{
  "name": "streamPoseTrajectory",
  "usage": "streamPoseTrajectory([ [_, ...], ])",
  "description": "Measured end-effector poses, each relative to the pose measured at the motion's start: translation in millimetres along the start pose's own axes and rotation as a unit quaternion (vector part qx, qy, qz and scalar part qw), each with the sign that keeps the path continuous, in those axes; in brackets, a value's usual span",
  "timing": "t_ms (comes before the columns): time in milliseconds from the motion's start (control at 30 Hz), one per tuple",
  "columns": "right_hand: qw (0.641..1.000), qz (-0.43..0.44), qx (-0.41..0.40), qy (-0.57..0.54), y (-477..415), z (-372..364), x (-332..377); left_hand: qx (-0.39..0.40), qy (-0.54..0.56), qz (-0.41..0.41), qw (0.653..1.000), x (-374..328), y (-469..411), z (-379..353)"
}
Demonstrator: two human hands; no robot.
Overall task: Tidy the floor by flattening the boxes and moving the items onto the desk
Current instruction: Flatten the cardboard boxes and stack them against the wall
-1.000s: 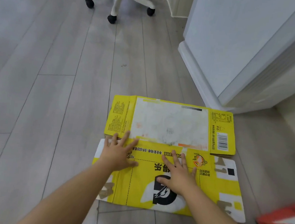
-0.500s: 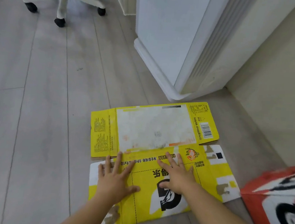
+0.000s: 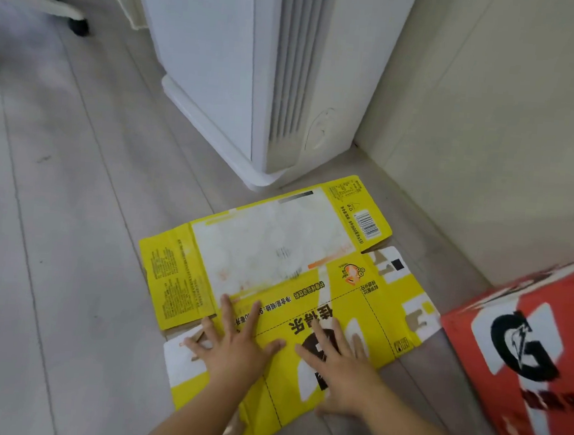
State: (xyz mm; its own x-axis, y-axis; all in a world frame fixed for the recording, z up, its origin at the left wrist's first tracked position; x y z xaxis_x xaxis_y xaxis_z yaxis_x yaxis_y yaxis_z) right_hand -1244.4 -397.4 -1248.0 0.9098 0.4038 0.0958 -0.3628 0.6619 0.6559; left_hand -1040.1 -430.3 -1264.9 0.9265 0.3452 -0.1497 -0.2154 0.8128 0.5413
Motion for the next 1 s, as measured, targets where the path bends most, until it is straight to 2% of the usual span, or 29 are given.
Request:
streamPoseTrajectory([
  [333, 0.993, 0.041, -0.074, 0.077, -6, -1, -13, -0.042, -0.009, -0.018, 0.999, -5, -14, 11],
  [533, 0.996, 0.028, -0.074, 0.045, -26, 8, -9, -0.064, -0.029, -0.017, 0.997, 7, -39, 37],
  [633, 0.989, 0.044, -0.126, 0.064, -37, 13, -9, -0.08, -0.047, -0.041, 0.995, 16, -51, 45],
  [800, 0.989, 0.045, -0.126, 0.07, -26, 17, -23, -0.073, -0.027, -0.074, 0.994, 3, -48, 41],
  [933, 0.993, -0.022, -0.109, 0.051, 0, 18, -68, -0.067, -0.025, -0.11, 0.991, -25, -31, 21],
  [1000, 0.986, -0.046, -0.148, 0.066, 13, 23, -86, -0.052, -0.023, -0.126, 0.99, -44, -26, 9],
])
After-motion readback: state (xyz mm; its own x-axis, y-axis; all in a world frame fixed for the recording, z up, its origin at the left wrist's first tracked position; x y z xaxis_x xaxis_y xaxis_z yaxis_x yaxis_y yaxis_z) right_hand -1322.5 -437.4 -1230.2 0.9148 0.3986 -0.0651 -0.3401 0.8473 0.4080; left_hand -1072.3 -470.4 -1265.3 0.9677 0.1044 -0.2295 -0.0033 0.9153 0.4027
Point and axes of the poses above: each hand's wrist, its own y-axis away from the middle knuckle, its own z-axis out of the back of the hand, x = y × z, the point moved 8 cm from there along -y, towards the middle knuckle, and after that the axes turned 3 degrees about z, right-handed, at the moved point
